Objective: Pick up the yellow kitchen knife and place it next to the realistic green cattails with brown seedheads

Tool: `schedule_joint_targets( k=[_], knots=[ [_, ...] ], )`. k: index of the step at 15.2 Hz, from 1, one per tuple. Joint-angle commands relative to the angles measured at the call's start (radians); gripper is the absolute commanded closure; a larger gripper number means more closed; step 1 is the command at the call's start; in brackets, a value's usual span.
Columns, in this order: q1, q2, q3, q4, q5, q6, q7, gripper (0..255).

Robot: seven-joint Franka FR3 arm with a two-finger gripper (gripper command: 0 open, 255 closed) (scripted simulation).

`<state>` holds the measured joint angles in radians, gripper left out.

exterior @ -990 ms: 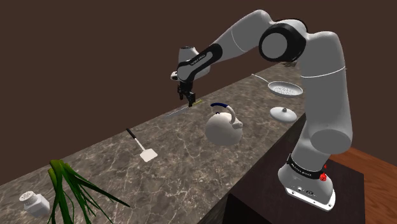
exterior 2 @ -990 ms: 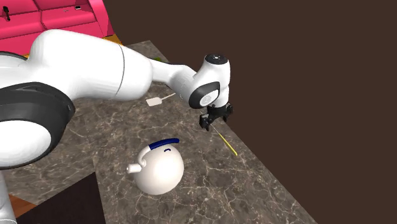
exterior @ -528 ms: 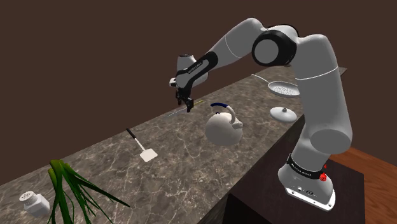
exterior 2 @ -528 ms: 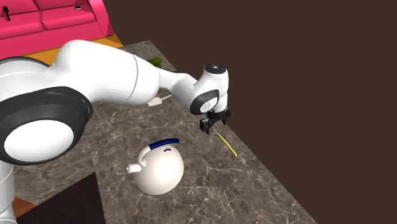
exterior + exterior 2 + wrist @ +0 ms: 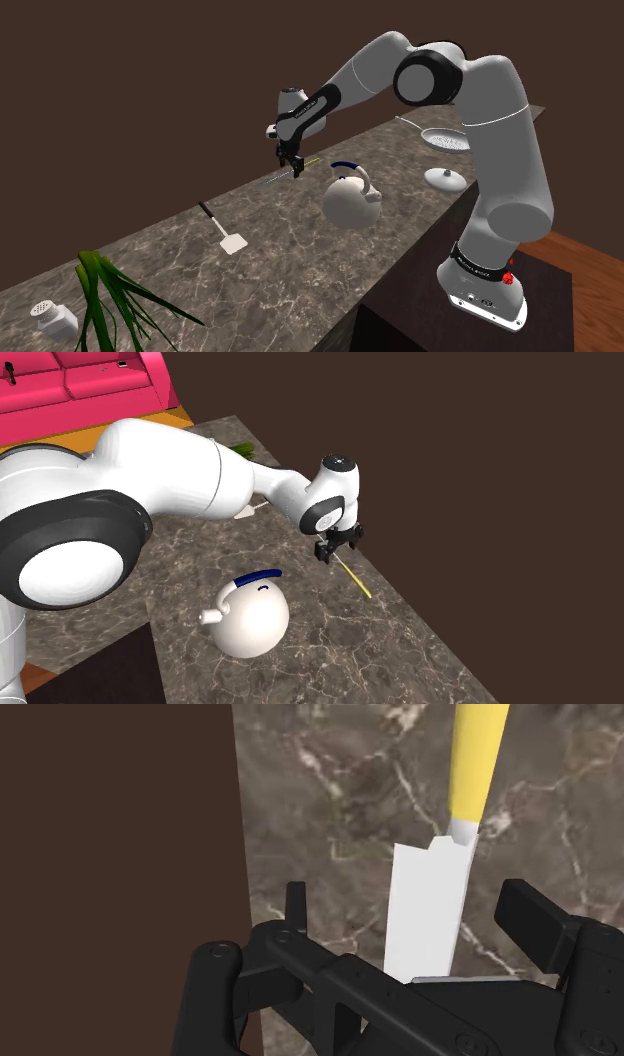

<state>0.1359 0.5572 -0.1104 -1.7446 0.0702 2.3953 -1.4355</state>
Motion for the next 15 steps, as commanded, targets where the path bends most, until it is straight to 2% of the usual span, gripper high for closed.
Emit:
schedule_joint_targets(
  k=[1,10,15],
  knots=[
    [0.000,0.000,0.000,0.000,0.000,0.000,0.000,255],
    [0.000,0.000,0.000,0.000,0.000,0.000,0.000,255],
    [0.003,-0.040,-0.004,0.010,-0.006,-0.049,0.003,255]
  ],
)
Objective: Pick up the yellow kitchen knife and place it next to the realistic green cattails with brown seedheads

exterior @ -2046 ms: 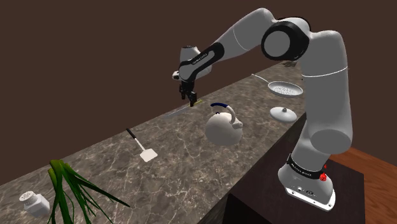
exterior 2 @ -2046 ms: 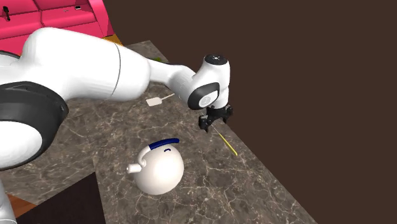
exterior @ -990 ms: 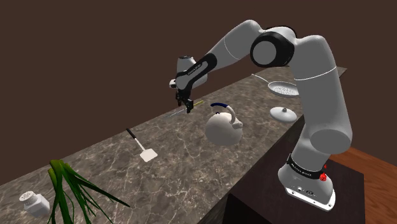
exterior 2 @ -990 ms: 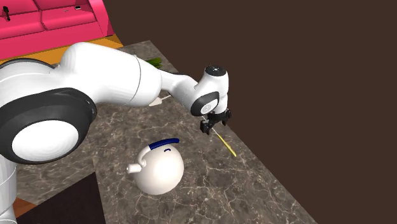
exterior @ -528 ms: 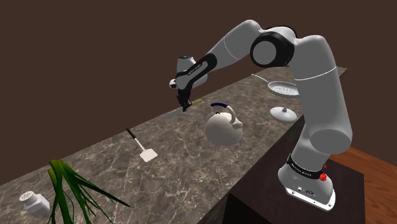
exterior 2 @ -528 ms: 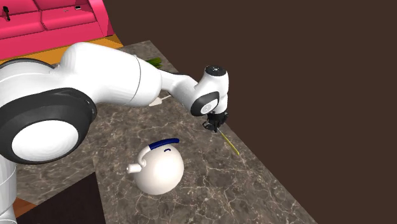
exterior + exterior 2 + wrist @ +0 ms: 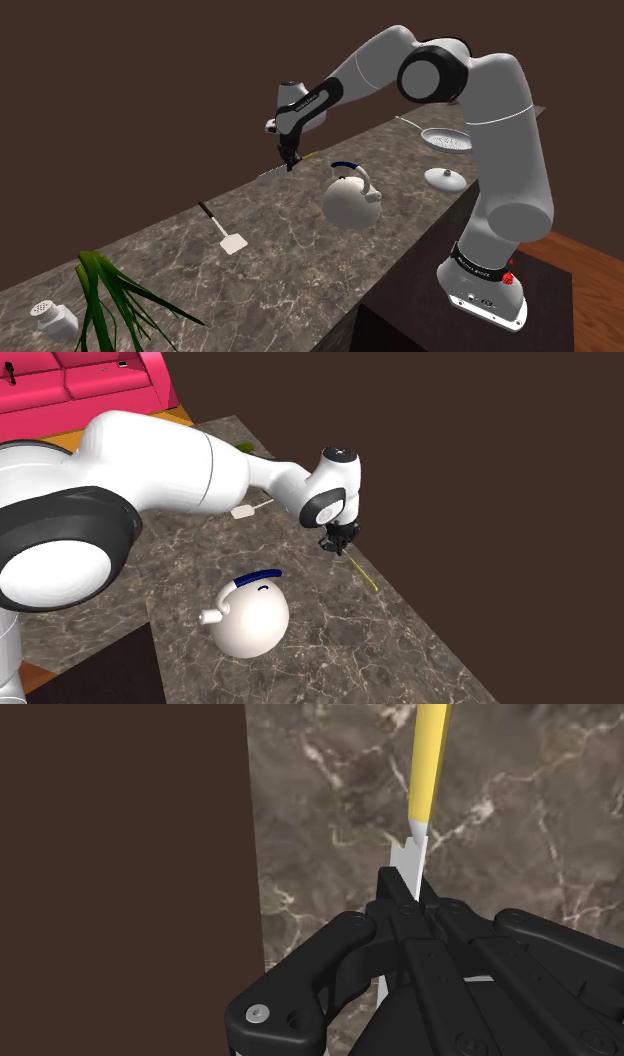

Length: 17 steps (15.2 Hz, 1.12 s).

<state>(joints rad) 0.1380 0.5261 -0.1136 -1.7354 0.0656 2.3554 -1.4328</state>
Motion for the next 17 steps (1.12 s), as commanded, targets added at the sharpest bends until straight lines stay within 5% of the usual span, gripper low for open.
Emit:
schedule_joint_targets(
  k=[1,17],
  knots=[
    [0.001,-0.016,-0.001,0.003,-0.002,-0.019,0.001,255],
    [0.006,-0.116,-0.010,0.076,-0.018,-0.192,0.010,255]
  ],
)
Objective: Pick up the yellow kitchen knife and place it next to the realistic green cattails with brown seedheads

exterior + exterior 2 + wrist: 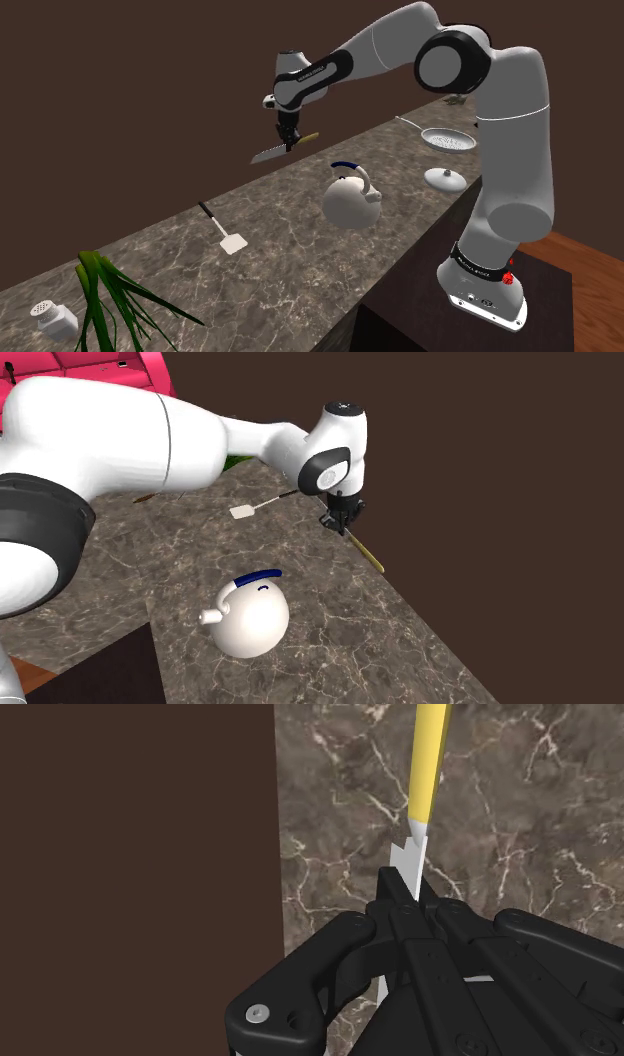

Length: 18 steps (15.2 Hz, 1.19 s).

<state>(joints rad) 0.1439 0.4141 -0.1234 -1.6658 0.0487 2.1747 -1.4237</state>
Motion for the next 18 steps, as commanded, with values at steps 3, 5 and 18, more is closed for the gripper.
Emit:
schedule_joint_targets(
  k=[3,5,18],
  knots=[
    [0.001,-0.018,-0.001,0.027,-0.003,-0.046,0.002,255],
    [0.001,-0.026,-0.002,0.043,-0.004,-0.069,0.003,255],
    [0.001,-0.061,-0.005,0.168,-0.011,-0.229,0.006,255]
  ],
)
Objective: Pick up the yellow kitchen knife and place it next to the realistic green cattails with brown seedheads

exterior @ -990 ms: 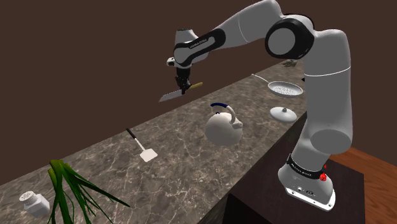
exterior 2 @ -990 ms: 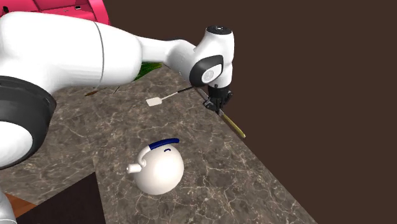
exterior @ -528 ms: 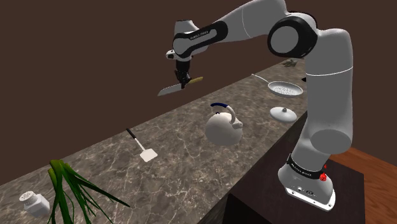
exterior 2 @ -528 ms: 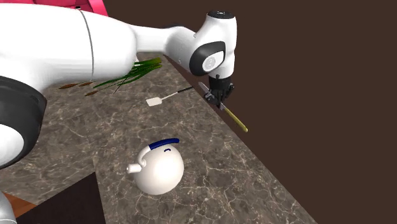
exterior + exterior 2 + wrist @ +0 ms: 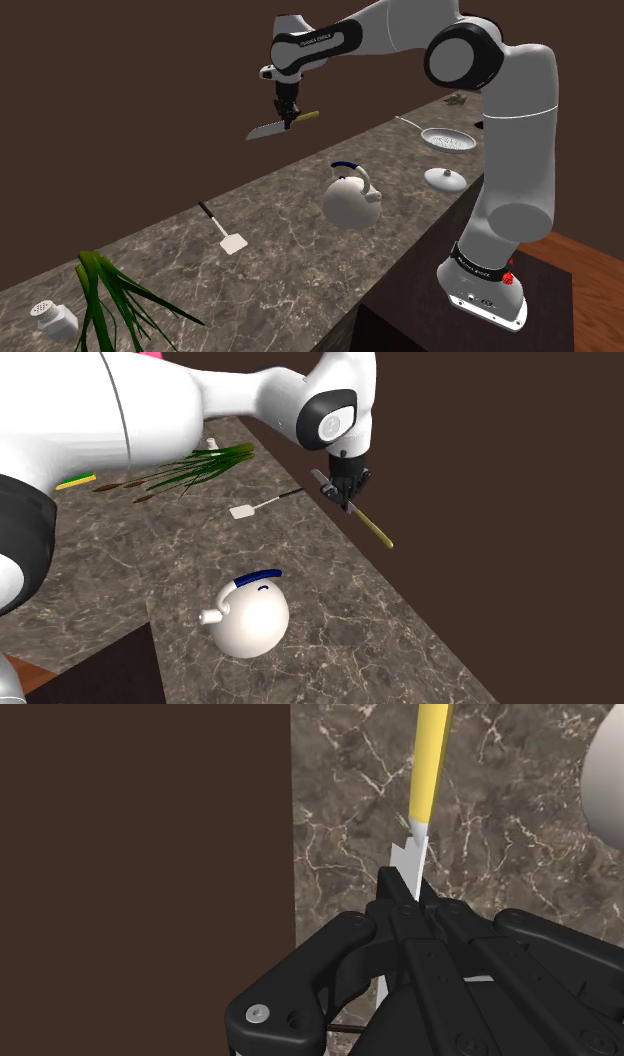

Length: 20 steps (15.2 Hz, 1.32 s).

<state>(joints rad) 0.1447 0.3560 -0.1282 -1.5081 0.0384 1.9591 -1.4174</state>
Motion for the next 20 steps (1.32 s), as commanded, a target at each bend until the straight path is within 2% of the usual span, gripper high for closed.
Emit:
schedule_joint_targets(
  k=[1,6,13,20],
  knots=[
    [0.000,-0.004,0.000,0.022,-0.001,-0.026,0.000,255],
    [-0.001,-0.006,-0.001,0.075,-0.001,-0.081,0.001,255],
    [0.092,-0.205,0.037,-0.201,-0.046,-0.004,0.135,255],
    [0.170,-0.356,0.099,-0.392,-0.075,0.032,0.285,255]
  ],
)
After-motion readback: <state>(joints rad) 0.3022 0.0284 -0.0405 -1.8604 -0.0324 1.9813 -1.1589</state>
